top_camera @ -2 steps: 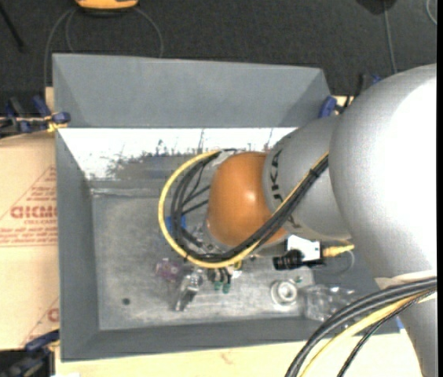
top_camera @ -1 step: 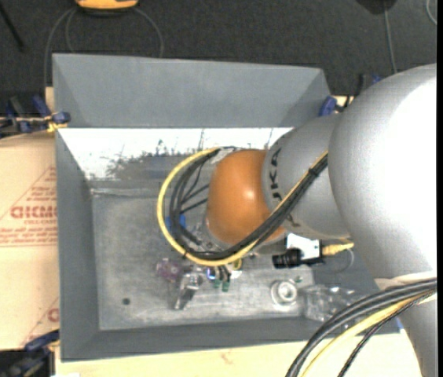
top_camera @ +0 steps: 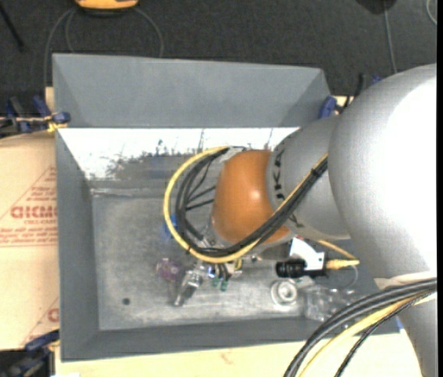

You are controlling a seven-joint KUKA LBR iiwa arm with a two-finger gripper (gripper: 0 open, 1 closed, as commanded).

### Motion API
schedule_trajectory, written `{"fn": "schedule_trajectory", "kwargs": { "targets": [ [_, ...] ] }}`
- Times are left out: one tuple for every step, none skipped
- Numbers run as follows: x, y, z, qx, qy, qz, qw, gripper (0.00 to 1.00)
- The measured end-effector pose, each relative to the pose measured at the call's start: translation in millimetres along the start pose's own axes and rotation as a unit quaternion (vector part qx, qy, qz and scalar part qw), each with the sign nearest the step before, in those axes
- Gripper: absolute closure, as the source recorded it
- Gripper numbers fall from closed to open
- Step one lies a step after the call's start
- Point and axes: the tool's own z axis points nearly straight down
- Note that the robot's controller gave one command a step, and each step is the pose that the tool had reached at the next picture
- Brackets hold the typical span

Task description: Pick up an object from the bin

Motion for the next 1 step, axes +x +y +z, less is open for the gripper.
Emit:
{"fn": "schedule_trajectory", "kwargs": {
  "targets": [
    [-0.9,2.6,-2.0,0.002,0.0021,-0.001,1.0,0.0]
  ]
}}
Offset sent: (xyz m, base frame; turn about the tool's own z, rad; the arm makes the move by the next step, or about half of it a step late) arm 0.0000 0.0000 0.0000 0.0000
